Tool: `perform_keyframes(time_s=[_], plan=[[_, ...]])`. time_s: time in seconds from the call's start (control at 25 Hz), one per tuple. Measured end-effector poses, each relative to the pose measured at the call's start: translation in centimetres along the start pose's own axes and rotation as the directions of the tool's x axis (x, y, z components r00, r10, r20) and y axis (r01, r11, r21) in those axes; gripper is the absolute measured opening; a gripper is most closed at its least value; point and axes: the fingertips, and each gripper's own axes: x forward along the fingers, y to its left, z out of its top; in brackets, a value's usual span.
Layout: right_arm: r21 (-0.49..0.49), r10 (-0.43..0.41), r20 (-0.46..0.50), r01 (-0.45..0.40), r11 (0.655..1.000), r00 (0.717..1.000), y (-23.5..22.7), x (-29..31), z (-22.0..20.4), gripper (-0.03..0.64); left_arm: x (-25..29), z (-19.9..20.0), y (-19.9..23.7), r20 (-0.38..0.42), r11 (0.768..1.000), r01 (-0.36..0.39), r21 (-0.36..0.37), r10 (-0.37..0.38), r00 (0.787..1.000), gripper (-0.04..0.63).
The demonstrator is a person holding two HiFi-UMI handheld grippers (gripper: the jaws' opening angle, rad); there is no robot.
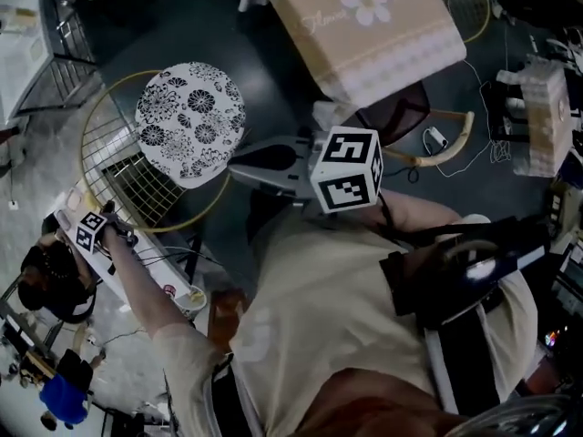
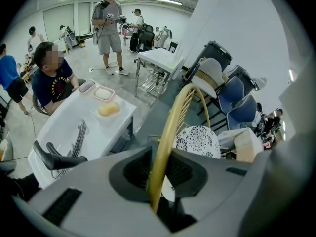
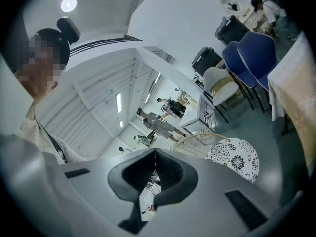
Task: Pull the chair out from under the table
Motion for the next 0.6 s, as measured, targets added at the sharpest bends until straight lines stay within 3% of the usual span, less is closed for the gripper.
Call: perform_keyframes(time_s=[0.28,0.44,0.6], plan=[[0.012,-0.002,0.007,0.002,1.0,1.0,-2.1,0.1,-0.4,0.009,1.2,-1.4,0.1,-0.001,1.0,-0.004,-0.024,0.004,1.0,0.063],[0.042,-0.016,-0.007,0.016,0.999,1.0,-3.8,0.3,-0.9,0.009,2.2,-1.7,-0.5,-0.042,1.0,-0.028,0.004,0.028,0.999,0.057],[0.033,-0.011,-0.035,0.013,0.999,0.999,-4.3,1.4,-2.0,0.009,3.1,-1.0,-0.5,-0.029,0.999,-0.036,0.027,0.037,0.999,0.057]])
